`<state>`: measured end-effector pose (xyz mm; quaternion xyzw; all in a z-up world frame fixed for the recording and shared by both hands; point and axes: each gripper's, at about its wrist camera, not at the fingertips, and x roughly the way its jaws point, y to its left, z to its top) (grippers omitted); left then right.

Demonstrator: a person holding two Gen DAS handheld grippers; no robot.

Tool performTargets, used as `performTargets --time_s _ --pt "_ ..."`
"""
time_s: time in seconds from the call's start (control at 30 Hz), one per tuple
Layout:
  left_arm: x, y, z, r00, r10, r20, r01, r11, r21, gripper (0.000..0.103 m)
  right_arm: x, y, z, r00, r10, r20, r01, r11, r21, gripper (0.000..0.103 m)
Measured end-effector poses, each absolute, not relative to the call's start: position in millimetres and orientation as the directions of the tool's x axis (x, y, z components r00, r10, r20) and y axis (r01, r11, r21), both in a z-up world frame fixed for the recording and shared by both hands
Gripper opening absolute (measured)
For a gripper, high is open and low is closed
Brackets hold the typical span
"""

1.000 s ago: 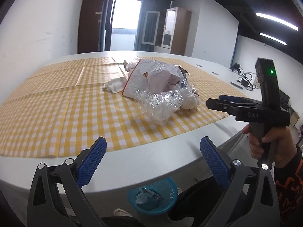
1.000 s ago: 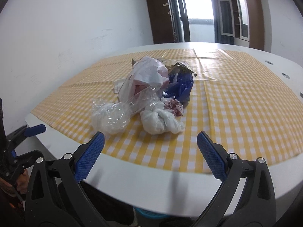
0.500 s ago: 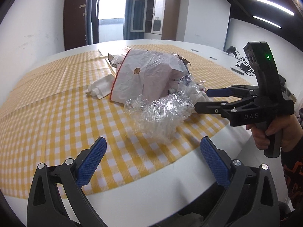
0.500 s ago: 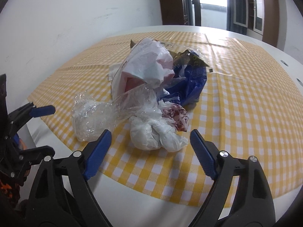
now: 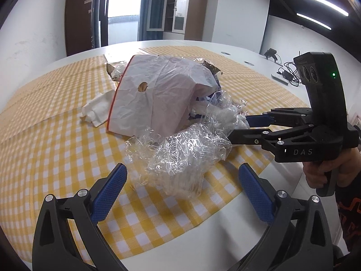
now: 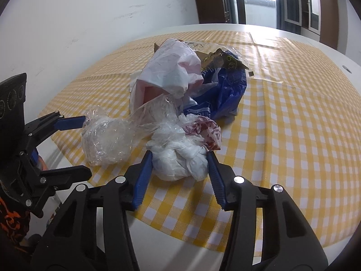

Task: Collect trash
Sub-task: 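Close the left tool on the crumpled clear plastic wrap, then lift the clear wrap with the left tool and carry it off the table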

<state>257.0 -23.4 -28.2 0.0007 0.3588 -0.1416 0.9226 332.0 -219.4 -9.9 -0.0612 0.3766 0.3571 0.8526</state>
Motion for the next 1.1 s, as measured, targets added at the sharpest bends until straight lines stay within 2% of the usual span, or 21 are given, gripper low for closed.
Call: performTargets --time_s 0.13,0.17,0.23,0.27,0.53,0.7,1.1 --pt "259 -26 -31 0.695 -0.284 -0.661 0.271 0.954 -0.126 0.092 326 -229 -12 0.478 0.562 -0.675 -0.64 0.749 0.171 0.044" --pt "259 -27 -31 0.695 -0.286 -0.66 0.27 0.954 -0.129 0.089 324 -232 -13 0.485 0.561 -0.671 -0.635 0.753 0.172 0.044" --pt "259 -28 -33 0.694 -0.284 -0.662 0.259 0.956 -0.139 0.071 318 -242 -15 0.497 0.561 -0.662 -0.622 0.762 0.178 0.044" --pt "260 -29 -35 0.691 -0.282 -0.666 0.248 0.957 -0.147 0.067 315 -246 -16 0.503 0.56 -0.658 -0.617 0.766 0.181 0.044" --pt "255 -36 -39 0.703 -0.296 -0.646 0.226 0.955 -0.192 0.047 284 -255 -20 0.526 0.55 -0.649 -0.611 0.775 0.161 0.044" --pt "240 -31 -36 0.739 -0.287 -0.61 0.193 0.957 -0.217 0.044 266 -266 -20 0.538 0.544 -0.644 -0.597 0.785 0.166 0.044" --pt "178 -12 -19 0.823 -0.211 -0.527 0.072 0.96 -0.272 0.043 207 -281 -17 0.593 0.568 -0.571 -0.587 0.79 0.176 0.044"
